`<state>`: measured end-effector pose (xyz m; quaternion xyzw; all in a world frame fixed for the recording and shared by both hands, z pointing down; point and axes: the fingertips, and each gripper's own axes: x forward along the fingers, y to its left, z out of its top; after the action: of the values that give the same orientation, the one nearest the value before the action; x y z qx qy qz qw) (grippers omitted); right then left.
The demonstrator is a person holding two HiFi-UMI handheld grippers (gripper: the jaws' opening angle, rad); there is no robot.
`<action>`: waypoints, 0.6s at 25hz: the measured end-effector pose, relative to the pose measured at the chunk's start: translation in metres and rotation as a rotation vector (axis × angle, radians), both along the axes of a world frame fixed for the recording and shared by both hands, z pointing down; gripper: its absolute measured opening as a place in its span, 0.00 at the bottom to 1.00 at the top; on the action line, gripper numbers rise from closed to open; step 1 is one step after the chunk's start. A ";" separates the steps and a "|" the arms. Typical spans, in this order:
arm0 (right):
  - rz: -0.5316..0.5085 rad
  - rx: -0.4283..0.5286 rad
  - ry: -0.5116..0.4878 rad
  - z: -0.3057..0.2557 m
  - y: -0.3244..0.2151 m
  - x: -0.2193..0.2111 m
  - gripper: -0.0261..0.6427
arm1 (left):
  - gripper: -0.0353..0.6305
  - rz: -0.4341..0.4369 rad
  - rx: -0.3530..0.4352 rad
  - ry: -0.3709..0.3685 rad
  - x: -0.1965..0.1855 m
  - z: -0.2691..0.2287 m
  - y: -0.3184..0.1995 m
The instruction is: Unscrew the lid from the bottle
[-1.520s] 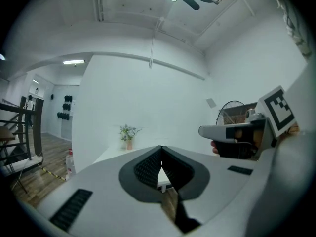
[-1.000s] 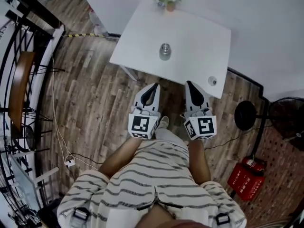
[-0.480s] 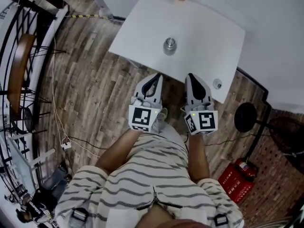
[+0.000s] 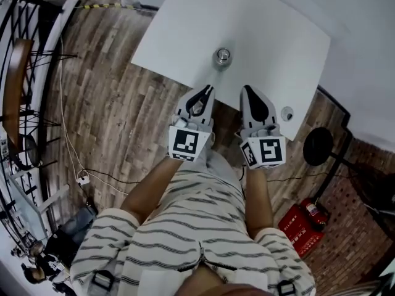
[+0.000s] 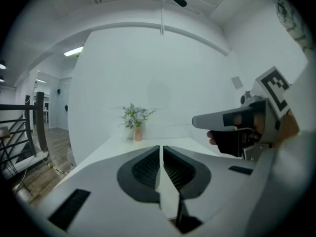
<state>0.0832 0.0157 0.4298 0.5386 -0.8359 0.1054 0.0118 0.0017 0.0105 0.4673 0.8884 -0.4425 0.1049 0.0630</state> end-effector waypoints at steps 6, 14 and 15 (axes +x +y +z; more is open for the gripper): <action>-0.029 -0.040 0.012 0.029 -0.028 -0.005 0.08 | 0.14 0.039 -0.030 -0.008 0.008 0.029 -0.024; -0.087 -0.101 0.044 0.071 -0.059 -0.018 0.24 | 0.25 0.092 -0.093 -0.001 0.007 0.071 -0.052; -0.093 -0.107 0.053 0.075 -0.062 -0.020 0.26 | 0.28 0.096 -0.099 -0.007 0.007 0.076 -0.055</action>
<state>0.0634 -0.0461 0.5051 0.5002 -0.8526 0.1349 0.0676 0.0087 -0.0442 0.5437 0.9039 -0.3941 0.1325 0.1000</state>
